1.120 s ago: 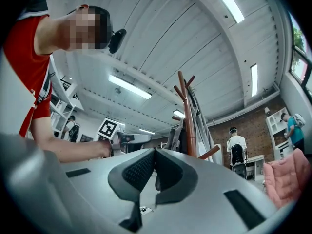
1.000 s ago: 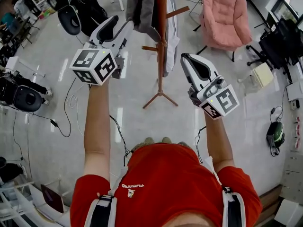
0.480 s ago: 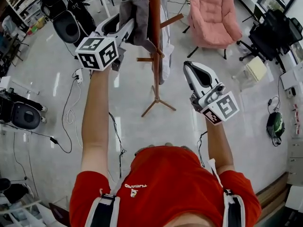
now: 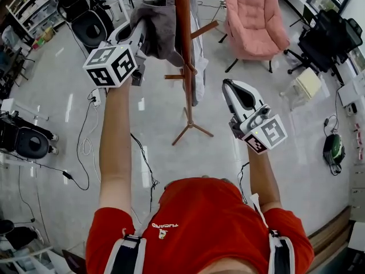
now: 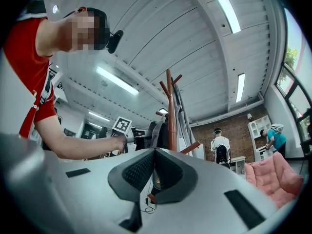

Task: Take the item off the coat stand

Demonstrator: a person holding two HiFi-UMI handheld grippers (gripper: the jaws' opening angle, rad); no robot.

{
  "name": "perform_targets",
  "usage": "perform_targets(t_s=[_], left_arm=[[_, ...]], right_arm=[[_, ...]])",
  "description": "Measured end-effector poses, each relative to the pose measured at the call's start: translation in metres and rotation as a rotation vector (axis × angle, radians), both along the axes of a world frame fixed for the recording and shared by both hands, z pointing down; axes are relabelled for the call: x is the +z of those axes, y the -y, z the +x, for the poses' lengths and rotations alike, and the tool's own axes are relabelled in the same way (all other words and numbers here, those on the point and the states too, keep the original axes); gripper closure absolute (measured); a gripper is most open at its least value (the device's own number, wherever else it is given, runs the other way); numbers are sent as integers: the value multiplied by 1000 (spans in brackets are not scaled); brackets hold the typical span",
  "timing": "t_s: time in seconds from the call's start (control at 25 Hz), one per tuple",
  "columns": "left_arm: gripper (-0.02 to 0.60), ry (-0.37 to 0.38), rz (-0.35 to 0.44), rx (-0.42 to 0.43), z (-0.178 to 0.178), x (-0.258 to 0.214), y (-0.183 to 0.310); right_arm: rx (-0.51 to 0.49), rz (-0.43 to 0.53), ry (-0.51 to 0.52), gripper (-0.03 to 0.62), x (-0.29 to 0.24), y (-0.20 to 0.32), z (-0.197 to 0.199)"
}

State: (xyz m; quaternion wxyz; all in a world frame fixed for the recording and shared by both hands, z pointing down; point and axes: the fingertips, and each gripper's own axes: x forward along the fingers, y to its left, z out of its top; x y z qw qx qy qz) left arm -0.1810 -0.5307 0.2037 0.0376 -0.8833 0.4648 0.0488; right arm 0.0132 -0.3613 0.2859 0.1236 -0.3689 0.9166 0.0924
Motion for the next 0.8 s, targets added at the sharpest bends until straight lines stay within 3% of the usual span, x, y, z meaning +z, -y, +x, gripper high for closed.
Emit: perform_targets(t_s=[0.48, 0.8], left_arm=[[561, -97, 25, -129, -43, -50, -15], [561, -93, 33, -184, -71, -43, -62]], right_arm=[[-32, 24, 14, 569, -8, -7, 4], [-75, 27, 20, 569, -11, -21, -11]])
